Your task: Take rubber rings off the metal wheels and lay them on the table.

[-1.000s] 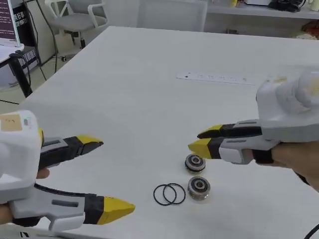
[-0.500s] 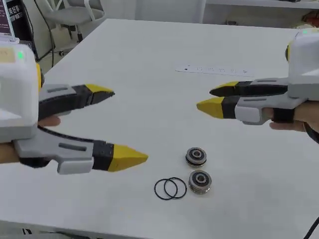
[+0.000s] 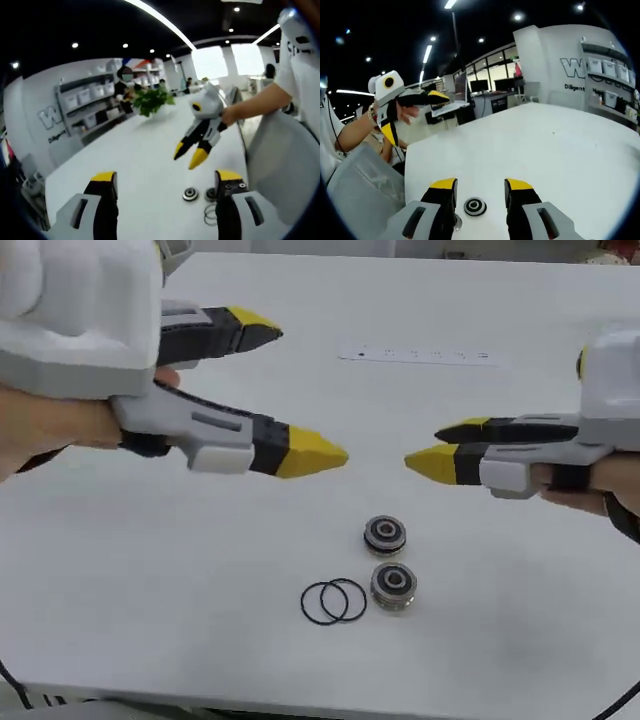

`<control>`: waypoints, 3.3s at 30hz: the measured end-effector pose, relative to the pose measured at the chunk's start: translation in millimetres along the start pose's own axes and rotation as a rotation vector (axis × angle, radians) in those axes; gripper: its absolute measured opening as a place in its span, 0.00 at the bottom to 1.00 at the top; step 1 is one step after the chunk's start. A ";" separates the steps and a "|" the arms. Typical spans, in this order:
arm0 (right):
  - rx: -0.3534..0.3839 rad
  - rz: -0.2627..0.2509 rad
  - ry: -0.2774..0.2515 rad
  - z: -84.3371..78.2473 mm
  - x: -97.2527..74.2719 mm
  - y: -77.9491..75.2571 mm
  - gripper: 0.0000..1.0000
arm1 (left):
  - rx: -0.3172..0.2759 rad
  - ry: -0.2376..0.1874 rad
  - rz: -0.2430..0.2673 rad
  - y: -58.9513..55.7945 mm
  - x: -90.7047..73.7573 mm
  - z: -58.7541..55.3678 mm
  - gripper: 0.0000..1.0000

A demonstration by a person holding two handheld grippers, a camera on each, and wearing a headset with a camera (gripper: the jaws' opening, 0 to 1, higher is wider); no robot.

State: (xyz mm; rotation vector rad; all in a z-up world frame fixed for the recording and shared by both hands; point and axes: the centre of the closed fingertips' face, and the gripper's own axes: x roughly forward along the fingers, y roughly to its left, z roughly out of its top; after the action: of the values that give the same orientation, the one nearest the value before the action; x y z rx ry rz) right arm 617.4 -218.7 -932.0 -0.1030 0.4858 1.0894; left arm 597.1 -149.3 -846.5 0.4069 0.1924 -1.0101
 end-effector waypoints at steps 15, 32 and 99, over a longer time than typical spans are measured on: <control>0.023 -0.001 0.111 -44.0 12.5 -8.8 0.31 | -0.022 0.036 -0.052 -18.7 68.3 -42.6 0.67; -0.029 0.014 0.200 -71.2 21.0 -0.6 0.26 | -0.119 0.108 0.003 -34.9 96.6 -95.5 0.47; -0.109 0.029 0.245 -85.5 31.6 8.9 0.02 | -0.199 0.179 -0.049 -59.2 103.7 -119.0 0.14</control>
State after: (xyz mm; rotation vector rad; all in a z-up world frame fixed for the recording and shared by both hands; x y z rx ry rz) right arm 593.3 -215.4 -1020.3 -0.3292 0.6490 1.1376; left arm 604.4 -208.3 -1004.3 0.3117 0.4623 -0.9919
